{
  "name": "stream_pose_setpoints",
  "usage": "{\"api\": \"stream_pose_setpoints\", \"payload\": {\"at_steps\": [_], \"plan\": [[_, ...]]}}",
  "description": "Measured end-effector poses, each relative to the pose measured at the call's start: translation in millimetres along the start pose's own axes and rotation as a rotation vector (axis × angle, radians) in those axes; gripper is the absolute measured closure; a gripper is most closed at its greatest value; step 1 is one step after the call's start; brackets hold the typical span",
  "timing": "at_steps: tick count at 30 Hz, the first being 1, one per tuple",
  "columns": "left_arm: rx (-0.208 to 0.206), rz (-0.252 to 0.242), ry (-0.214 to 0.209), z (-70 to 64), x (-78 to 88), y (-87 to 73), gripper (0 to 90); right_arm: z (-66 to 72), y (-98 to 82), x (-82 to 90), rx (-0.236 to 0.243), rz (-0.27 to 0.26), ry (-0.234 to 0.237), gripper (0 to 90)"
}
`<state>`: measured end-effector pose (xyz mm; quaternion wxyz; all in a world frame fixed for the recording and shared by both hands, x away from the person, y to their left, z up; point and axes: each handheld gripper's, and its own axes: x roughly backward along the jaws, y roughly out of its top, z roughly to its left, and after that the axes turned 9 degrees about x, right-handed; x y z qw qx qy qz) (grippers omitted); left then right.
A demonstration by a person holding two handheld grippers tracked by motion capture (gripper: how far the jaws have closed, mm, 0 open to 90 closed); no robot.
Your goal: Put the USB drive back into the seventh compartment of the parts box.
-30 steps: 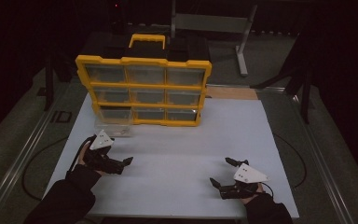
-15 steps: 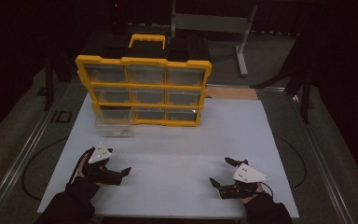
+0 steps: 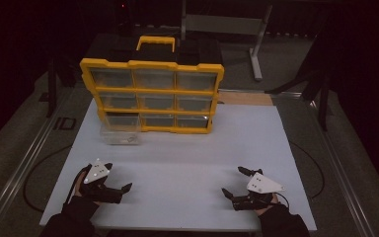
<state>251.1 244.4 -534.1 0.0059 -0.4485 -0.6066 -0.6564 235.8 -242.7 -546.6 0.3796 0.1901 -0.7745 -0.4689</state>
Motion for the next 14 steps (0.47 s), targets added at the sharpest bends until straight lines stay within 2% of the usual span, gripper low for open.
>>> {"api": "stream_pose_setpoints", "payload": {"at_steps": [5, 8, 11, 14], "plan": [[-0.003, -0.008, 0.034, 2.1, 2.9, -3.0, 0.4, 0.1, -0.5, -0.6, 0.001, 0.004, 0.006, 8.8], [-0.004, -0.009, 0.033, 2.3, 2.0, -3.6, 0.4, 0.8, -0.5, -1.6, 0.021, 0.009, 0.013, 8.8], [-0.007, -0.004, 0.038, 2.0, 0.6, -4.6, 0.4, 0.8, -0.2, -1.7, 0.009, 0.005, 0.014, 8.8], [-0.014, -0.001, 0.036, 0.4, -0.1, -4.5, 0.4, 0.7, -0.6, -2.2, 0.016, 0.007, 0.016, 8.8]]}}
